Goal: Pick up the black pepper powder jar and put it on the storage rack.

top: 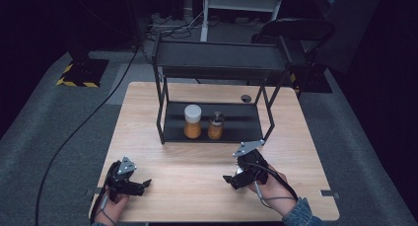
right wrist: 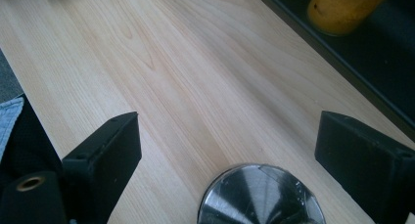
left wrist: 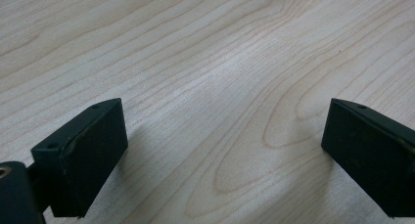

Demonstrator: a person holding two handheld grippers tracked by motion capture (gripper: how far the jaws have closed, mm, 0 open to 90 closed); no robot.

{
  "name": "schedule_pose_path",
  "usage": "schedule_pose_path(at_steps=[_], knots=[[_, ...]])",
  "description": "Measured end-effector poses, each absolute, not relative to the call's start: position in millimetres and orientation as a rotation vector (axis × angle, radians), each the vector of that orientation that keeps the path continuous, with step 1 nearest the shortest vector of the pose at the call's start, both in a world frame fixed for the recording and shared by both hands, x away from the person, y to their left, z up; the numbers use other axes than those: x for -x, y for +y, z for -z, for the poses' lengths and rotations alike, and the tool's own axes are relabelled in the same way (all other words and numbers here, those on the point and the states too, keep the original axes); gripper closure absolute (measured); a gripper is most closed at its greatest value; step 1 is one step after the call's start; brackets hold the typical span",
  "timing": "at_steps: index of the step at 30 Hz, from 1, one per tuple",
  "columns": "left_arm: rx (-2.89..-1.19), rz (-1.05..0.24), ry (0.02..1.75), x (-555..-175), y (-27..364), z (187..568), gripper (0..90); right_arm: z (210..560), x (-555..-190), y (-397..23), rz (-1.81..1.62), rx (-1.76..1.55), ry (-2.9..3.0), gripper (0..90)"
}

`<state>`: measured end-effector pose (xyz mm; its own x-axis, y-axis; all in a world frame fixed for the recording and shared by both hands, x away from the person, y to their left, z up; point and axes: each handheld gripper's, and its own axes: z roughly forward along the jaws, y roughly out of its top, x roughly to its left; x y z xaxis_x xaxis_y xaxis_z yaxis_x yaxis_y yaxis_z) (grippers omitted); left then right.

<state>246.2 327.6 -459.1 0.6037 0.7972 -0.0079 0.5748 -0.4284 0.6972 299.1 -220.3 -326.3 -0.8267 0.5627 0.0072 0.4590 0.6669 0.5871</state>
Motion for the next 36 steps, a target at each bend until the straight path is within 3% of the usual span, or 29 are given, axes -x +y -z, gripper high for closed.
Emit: schedule_pose_path(at_steps=[18, 36], knots=[[-2.159, -0.428, 1.078, -246, 328, 459, 3.3, 347, -300, -225, -0.82, -0.86, 2.739, 12.8], [-2.159, -0.428, 1.077, -246, 328, 459, 3.3, 365, -312, -225, -0.723, -0.862, 2.792, 27.4]])
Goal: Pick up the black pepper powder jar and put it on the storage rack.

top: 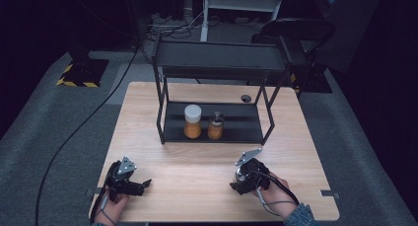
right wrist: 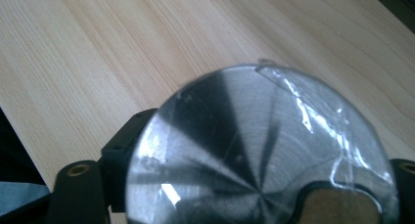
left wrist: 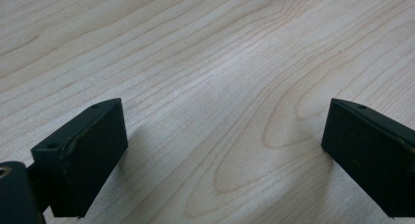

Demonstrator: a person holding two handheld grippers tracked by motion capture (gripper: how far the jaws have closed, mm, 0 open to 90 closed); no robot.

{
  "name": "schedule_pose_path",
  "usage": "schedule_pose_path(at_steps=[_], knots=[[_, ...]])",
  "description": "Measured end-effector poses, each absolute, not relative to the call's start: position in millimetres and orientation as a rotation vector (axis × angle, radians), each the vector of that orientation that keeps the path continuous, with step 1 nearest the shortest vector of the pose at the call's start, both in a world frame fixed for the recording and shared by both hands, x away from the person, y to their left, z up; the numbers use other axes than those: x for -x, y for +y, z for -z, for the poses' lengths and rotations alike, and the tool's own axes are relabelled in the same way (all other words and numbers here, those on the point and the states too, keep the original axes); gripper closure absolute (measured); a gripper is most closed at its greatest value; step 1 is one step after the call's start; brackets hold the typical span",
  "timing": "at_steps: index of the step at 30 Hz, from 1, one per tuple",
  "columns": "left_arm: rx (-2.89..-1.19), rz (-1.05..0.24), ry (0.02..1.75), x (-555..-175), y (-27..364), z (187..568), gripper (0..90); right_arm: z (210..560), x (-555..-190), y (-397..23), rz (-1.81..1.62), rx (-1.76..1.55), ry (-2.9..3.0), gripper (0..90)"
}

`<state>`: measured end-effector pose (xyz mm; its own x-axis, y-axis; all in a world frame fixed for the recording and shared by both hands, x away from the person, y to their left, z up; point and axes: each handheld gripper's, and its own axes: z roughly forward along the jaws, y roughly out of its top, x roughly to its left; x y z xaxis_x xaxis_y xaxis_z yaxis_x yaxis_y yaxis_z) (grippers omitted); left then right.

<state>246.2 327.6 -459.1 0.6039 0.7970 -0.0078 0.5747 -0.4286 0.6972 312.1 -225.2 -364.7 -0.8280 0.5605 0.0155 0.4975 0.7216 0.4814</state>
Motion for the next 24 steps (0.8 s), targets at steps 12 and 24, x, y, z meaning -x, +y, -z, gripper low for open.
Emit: schedule_pose_path(at_steps=[12, 24], knots=[[-2.159, -0.428, 1.077, -246, 328, 459, 3.3, 364, -312, -224, -0.703, -0.84, 2.794, 30.7], [-2.159, -0.428, 1.077, -246, 328, 459, 3.3, 351, -317, -225, -0.711, -0.84, 2.787, 30.7]])
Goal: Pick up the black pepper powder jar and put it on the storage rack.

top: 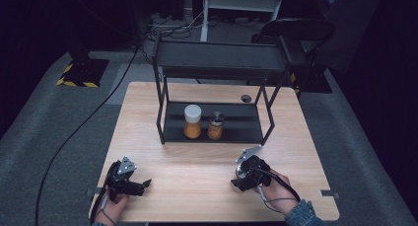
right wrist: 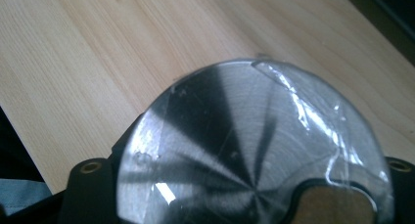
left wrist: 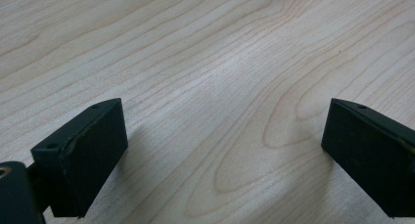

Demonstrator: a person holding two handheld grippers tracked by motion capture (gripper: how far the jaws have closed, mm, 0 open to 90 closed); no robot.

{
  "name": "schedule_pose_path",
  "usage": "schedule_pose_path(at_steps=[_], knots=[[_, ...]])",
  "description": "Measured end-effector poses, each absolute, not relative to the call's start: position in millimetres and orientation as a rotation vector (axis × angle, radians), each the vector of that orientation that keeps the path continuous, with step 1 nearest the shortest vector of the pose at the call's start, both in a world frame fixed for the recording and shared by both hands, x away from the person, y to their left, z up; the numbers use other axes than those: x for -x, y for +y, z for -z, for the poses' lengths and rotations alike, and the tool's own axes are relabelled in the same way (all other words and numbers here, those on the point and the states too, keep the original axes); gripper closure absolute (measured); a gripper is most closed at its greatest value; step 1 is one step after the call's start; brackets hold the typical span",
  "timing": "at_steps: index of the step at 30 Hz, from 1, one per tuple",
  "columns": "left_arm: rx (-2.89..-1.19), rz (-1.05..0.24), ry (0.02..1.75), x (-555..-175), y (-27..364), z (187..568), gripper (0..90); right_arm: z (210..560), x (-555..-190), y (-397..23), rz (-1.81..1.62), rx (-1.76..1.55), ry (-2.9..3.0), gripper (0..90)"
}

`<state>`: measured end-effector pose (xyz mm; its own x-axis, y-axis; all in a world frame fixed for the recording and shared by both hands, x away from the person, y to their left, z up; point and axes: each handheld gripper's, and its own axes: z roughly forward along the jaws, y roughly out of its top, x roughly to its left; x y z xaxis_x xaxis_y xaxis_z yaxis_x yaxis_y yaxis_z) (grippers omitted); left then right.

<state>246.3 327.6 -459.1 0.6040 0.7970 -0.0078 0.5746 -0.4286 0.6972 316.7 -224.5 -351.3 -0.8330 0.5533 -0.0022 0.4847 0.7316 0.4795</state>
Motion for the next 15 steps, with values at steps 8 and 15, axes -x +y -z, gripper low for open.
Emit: schedule_pose_path(at_steps=[8, 15], knots=[[-2.158, -0.428, 1.079, -246, 327, 459, 3.3, 336, -321, -225, -0.708, -0.828, 2.767, 30.7], [-2.157, -0.432, 1.084, -247, 327, 459, 3.3, 324, -326, -226, -0.711, -0.822, 2.75, 30.7]])
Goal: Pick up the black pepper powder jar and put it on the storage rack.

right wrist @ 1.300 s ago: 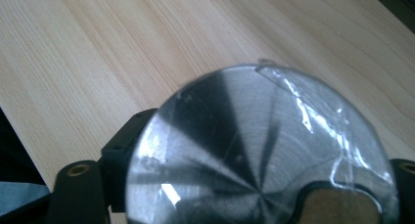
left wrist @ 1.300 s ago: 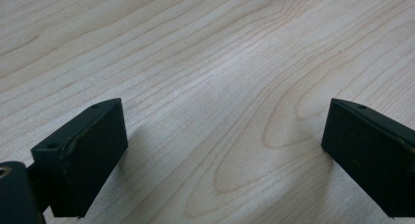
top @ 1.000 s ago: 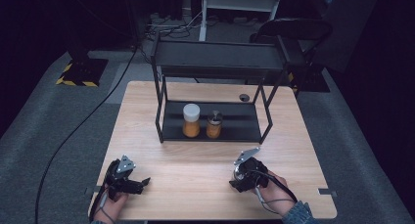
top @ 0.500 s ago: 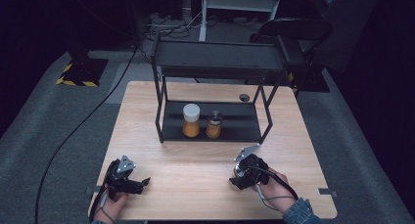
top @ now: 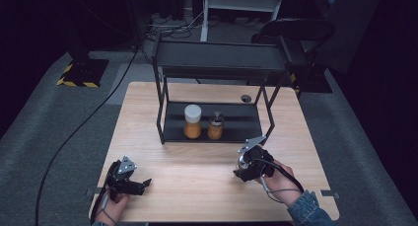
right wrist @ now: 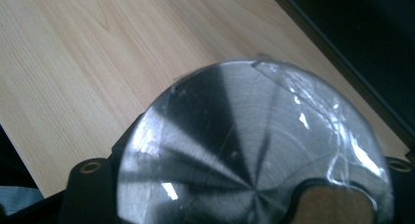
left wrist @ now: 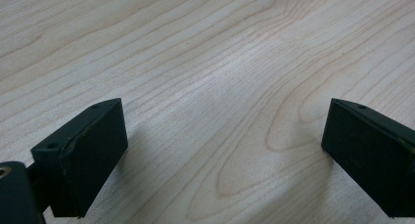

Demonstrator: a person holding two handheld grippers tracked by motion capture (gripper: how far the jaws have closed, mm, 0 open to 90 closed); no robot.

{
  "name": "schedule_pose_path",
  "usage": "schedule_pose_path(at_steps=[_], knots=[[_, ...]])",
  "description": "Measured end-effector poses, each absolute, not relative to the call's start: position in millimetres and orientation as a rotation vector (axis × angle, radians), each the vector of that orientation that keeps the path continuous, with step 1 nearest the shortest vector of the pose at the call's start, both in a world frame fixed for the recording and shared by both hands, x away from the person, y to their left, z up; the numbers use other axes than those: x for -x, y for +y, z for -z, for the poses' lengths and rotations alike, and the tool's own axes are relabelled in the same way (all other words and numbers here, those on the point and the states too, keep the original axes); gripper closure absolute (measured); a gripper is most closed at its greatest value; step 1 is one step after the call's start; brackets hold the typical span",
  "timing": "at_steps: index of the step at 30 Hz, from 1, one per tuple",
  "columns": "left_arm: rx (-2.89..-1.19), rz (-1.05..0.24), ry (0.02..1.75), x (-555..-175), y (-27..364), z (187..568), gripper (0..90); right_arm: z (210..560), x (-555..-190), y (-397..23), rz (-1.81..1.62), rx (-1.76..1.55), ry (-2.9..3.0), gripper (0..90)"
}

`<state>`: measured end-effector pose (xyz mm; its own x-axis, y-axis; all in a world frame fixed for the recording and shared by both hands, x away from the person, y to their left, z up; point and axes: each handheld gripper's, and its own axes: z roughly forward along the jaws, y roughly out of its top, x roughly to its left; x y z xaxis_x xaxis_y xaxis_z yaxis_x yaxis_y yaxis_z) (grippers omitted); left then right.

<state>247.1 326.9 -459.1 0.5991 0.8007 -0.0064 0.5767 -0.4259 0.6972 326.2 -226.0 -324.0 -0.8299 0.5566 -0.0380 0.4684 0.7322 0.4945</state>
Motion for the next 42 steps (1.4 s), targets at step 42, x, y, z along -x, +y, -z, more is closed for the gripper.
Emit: schedule_pose_path(at_steps=[42], knots=[[-2.163, -0.424, 1.078, -249, 327, 459, 1.6, 273, -380, -222, -0.696, -0.794, 2.723, 30.7]])
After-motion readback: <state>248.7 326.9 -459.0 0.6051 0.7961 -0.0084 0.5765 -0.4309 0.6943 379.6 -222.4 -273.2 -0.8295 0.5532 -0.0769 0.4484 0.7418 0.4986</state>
